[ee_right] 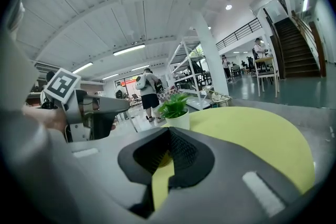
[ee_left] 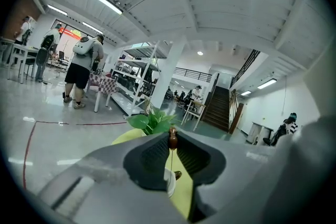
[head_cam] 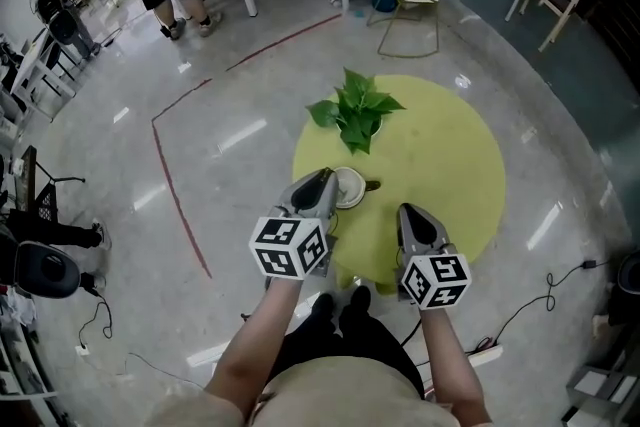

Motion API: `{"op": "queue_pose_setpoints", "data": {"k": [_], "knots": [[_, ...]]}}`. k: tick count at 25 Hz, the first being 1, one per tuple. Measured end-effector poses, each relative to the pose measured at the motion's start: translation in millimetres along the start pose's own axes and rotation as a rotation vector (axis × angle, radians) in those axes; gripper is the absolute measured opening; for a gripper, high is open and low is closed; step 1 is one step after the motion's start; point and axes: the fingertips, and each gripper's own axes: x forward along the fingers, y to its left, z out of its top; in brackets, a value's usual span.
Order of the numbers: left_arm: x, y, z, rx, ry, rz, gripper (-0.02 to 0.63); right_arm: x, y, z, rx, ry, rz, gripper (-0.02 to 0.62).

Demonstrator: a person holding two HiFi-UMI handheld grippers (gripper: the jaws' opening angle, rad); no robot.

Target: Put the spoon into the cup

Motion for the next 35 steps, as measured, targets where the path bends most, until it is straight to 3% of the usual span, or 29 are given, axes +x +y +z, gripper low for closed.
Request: {"op": "queue_pose_setpoints", "data": {"k": [14,35], "knots": [[37.2,13.8,-32.3,-0.108,0.041,0.050,0.046,20.5,-23.6,-13.4,0.021,0.064,0.018,0.002],[57.1,34.8,-62.9,-0.216,0.057,0.030,0.047,39.2,-29.8,-22.0,0.018,0.109,0.024,0.002]]}}
